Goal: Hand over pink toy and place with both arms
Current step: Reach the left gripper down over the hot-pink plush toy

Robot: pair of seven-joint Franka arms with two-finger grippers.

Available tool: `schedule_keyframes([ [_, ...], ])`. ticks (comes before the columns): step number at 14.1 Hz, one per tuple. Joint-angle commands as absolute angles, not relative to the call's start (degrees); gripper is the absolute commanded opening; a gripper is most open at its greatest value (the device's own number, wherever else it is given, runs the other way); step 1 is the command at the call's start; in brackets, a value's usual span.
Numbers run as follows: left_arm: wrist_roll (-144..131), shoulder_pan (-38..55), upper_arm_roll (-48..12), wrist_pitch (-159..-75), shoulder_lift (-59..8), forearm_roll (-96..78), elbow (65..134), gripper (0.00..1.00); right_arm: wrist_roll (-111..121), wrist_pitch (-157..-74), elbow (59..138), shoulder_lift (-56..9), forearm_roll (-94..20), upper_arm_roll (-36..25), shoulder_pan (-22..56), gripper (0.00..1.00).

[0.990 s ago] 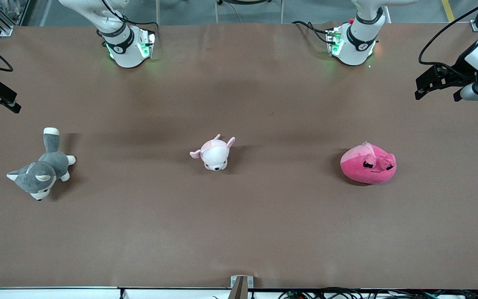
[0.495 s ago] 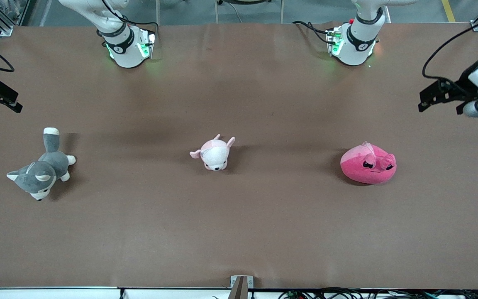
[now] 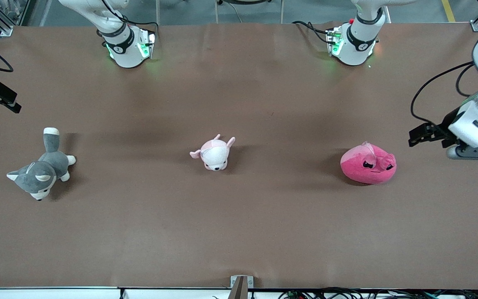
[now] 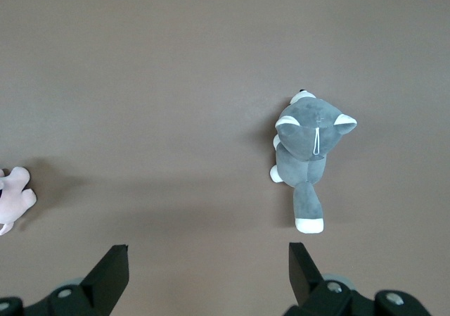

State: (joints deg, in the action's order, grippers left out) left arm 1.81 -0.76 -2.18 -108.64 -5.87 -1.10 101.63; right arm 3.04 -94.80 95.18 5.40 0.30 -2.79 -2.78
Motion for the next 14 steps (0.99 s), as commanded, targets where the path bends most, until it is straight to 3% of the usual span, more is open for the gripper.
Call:
schedule_keyframes([
  [1, 1.32, -0.79, -2.37, -114.59, -6.58, -2.20, 106.60, 1.00, 2.55, -95.10, 95.10, 5.36, 1.58, -2.64, -2.90, 1.00],
  [8, 0.09, -0.79, -2.20, -121.03, -14.41, -3.87, 106.61, 0.71, 2.37, -95.19, 91.42, 4.40, 0.79, -2.64, -2.46, 1.00],
  [14, 0.09, -0.88, -2.29, -119.45, -14.86, -3.87, 108.37, 0.69, 2.46, -94.92, 91.41, 3.61, -0.62, -2.64, -2.37, 1.00],
])
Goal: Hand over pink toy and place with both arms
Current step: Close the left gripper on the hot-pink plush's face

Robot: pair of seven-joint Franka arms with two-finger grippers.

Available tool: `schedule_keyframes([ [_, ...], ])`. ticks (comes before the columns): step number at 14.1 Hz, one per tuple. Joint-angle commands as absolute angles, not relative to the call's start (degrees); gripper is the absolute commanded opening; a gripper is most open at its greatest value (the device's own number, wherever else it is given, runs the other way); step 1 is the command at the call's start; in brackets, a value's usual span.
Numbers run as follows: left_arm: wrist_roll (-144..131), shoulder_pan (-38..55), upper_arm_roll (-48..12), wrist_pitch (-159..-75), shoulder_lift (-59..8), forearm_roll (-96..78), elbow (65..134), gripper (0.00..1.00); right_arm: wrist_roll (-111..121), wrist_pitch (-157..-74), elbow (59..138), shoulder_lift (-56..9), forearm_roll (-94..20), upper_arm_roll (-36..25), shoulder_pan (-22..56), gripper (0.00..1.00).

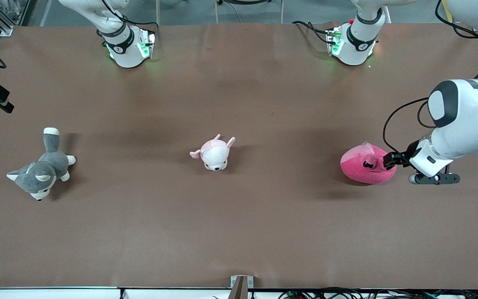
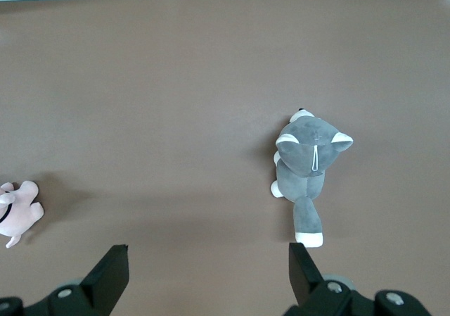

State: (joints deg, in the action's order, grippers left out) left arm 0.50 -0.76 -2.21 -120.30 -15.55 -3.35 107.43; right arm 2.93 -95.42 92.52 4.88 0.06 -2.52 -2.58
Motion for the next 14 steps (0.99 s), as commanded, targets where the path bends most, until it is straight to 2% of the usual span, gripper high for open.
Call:
schedule_keyframes([
  [1, 0.09, -0.88, -2.29, -119.10, -14.77, -3.87, 108.63, 0.66, 2.55, -95.01, 91.67, 3.60, -0.35, -2.64, -2.29, 1.00],
  [4, 0.09, -0.88, -2.37, -117.95, -14.68, -3.87, 108.63, 0.56, 2.46, -95.62, 93.85, 4.04, 0.00, -2.64, -2.55, 1.00],
  [7, 0.18, -0.79, -2.37, -117.95, -14.76, -3.87, 108.54, 0.31, 2.55, -101.15, 101.41, 8.34, 0.18, -2.64, -2.46, 1.00],
  [9, 0.18, -0.62, -2.55, -117.95, -14.77, -3.96, 108.20, 0.17, 2.55, -100.99, 101.51, 8.44, 0.26, -2.64, -2.46, 1.00],
  [10, 0.09, -0.44, -2.64, -117.95, -14.68, -3.96, 108.11, 0.06, 2.55, -100.73, 101.43, 8.44, 0.26, -2.64, -2.55, 1.00],
  [11, 0.09, -0.35, -2.72, -117.86, -14.33, -3.96, 108.02, 0.01, 2.55, -100.72, 100.99, 8.35, 0.26, -2.72, -2.55, 1.00],
  [14, -0.96, -0.44, -4.56, -116.20, -12.49, -4.22, 106.97, 0.00, 2.46, -100.64, 98.62, 7.82, 0.26, -2.64, -2.29, 1.00],
])
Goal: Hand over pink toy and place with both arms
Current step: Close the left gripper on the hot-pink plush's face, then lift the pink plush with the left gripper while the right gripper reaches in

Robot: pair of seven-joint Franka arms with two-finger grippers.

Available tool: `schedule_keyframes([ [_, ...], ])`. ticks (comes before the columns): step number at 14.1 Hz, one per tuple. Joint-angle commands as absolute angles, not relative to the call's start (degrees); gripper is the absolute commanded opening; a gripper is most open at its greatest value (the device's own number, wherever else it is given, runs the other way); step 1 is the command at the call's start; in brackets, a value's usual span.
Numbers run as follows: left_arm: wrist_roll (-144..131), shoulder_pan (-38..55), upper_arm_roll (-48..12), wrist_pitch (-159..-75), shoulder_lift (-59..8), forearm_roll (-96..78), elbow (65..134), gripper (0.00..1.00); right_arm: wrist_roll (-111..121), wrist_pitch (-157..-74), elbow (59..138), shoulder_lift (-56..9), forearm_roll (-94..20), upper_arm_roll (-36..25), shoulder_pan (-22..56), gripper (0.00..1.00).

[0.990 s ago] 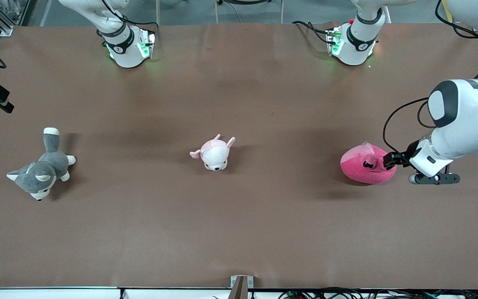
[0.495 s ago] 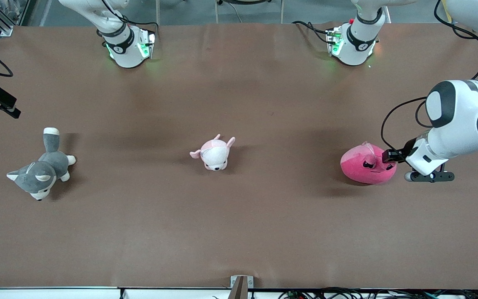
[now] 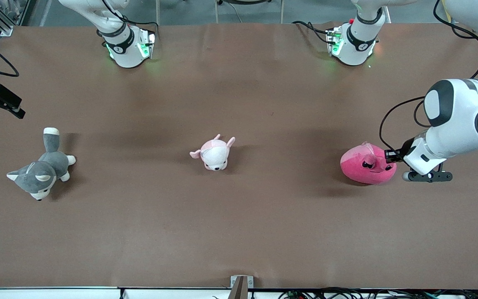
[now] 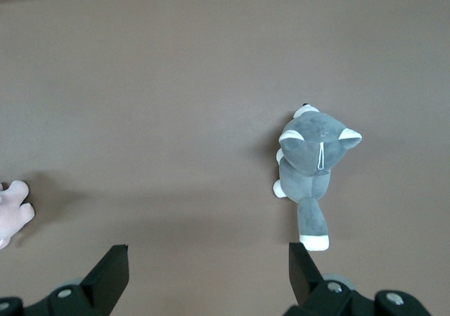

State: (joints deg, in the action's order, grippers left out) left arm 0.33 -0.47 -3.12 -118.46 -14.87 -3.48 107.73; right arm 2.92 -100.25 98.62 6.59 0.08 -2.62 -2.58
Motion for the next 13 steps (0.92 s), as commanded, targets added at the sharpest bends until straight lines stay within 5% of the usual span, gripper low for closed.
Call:
schedule_keyframes([
  [1, -1.75, -0.53, -5.44, -113.84, -11.70, -5.09, 105.66, 0.00, 2.46, -100.55, 98.44, 7.82, 0.26, -2.55, -2.29, 1.00],
  [7, -9.38, -0.35, -10.09, -95.91, -10.28, -15.02, 92.39, 0.00, 2.46, -98.70, 97.21, 7.30, 0.09, -2.55, -2.37, 1.00],
  [13, -27.66, 0.35, -23.44, -95.80, -13.00, -17.39, 84.56, 0.00, 4.92, -93.96, 97.21, 5.98, -5.15, -2.46, 1.04, 1.00],
])
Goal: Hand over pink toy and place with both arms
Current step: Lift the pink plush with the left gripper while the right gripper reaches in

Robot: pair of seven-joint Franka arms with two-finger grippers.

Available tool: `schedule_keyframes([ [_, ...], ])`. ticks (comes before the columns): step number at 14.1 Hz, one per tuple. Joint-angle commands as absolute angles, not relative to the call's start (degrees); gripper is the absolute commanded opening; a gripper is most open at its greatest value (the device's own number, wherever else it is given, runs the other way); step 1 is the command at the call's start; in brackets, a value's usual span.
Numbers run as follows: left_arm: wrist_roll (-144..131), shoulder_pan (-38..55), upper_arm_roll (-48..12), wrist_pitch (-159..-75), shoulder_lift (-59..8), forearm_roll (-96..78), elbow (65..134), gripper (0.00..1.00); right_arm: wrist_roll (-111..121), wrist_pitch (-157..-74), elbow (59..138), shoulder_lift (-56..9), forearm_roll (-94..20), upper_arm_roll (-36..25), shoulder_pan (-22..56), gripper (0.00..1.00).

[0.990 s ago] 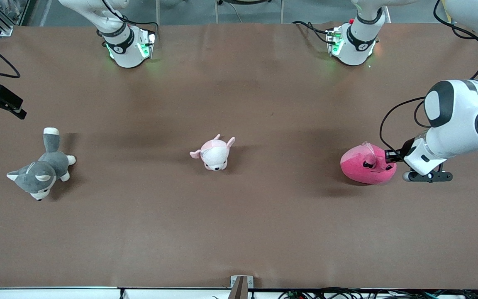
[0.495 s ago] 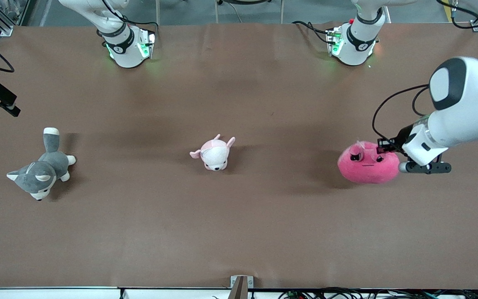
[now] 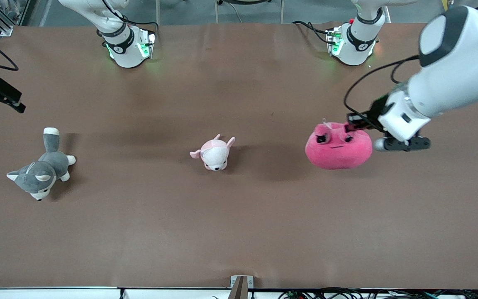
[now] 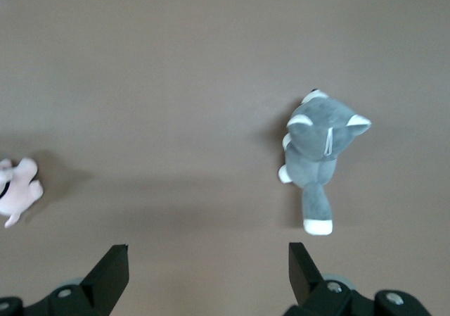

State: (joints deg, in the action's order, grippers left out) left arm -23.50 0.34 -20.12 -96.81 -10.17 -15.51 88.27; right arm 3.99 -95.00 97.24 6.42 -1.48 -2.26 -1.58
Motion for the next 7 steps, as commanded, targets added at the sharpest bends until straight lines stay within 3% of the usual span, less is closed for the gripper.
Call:
schedule_keyframes([
  [1, -29.95, 0.87, -25.03, -96.15, -14.49, -18.45, 82.55, 0.00, 4.40, -93.69, 97.21, 5.98, -10.06, -2.55, 1.66, 0.99],
  [4, -37.76, 5.87, -26.28, -100.35, -17.13, -18.72, 79.46, 0.00, 2.91, -94.04, 96.42, 5.63, -18.69, -2.46, 2.90, 0.63],
  [7, -45.85, 10.88, -26.28, -107.90, -18.72, -23.71, 79.19, 0.00, -7.34, -93.60, 96.50, 3.18, -31.69, -2.46, 4.65, 0.59],
])
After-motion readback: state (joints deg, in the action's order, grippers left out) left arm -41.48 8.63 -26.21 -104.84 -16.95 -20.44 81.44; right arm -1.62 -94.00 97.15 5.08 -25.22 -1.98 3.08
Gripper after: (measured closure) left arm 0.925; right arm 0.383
